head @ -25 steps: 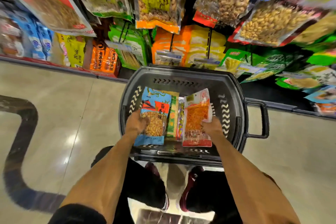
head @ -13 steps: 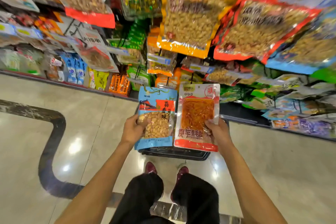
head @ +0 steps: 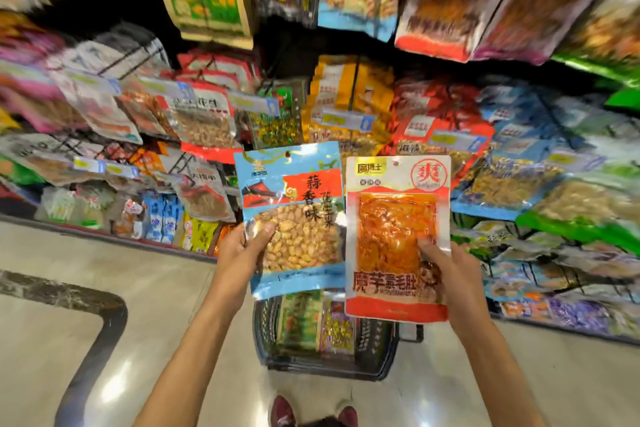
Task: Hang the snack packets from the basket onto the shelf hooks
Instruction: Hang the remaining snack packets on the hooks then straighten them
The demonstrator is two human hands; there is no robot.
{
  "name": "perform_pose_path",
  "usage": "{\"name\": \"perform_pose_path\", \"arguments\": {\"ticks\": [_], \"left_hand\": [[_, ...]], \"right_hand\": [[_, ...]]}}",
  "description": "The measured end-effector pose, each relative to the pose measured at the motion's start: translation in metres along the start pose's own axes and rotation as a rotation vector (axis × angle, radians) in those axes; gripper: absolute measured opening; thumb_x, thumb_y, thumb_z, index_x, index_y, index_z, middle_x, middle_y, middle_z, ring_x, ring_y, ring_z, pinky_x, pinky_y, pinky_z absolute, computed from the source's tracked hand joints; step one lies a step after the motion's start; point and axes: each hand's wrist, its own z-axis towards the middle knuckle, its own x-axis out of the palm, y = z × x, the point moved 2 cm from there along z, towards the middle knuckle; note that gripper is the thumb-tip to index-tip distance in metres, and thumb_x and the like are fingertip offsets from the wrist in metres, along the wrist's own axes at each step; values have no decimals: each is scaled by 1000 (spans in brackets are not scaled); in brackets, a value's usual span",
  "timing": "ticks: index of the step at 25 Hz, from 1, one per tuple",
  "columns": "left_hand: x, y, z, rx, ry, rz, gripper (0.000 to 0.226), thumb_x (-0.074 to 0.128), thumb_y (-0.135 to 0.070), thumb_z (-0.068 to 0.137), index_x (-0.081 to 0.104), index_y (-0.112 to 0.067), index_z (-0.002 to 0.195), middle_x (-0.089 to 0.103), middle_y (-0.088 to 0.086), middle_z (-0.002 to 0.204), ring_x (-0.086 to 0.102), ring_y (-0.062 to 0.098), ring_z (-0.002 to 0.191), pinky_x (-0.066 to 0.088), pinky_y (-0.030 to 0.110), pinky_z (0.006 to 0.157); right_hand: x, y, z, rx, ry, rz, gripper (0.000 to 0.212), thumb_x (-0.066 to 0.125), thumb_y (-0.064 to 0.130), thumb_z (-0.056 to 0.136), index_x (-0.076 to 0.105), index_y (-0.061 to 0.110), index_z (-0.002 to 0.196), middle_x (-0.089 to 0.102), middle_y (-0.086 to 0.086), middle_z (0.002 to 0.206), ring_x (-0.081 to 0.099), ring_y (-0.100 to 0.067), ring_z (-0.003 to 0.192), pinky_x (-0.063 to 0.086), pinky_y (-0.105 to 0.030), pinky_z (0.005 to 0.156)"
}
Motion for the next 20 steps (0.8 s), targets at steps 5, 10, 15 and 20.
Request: {"name": "perform_pose_path", "arguments": {"ticks": [5, 10, 15, 20], "left_hand": [[9, -42, 3, 95, 60, 22, 16, 58, -20, 96, 68, -16, 107, 76, 1, 101, 72, 12, 91, 56, 26, 78], [31, -77, 9, 182, 140, 55, 13, 54, -15, 98, 66, -14, 103, 74, -13, 77, 68, 0, 71, 50, 14, 62], [51, -111, 30, 257, 132, 65, 11, 57, -21, 97, 66, -16, 97, 75, -9, 81, 70, 4, 76, 53, 19, 68], [86, -143, 45, 374, 86, 60, 19, 51, -12, 99, 55, -17, 82, 59, -20, 50, 55, -7, 48, 41, 6, 49]], "right_hand": [[-8, 28, -14, -68, -85, 51, 31, 67, 37, 90, 69, 6, 87, 72, -10, 75, 72, -26, 69, 58, -39, 63], [-18, 49, -12, -192, -108, 153, 21, 63, 29, 94, 60, 15, 78, 65, 9, 54, 62, -6, 46, 46, -16, 41], [-24, 78, 6, -256, -99, 172, 25, 63, 38, 92, 67, 14, 96, 76, -1, 80, 74, -20, 72, 58, -33, 61], [-41, 111, 39, -349, -52, 167, 31, 65, 41, 90, 67, 11, 97, 76, -9, 88, 74, -27, 80, 59, -46, 72]]}}
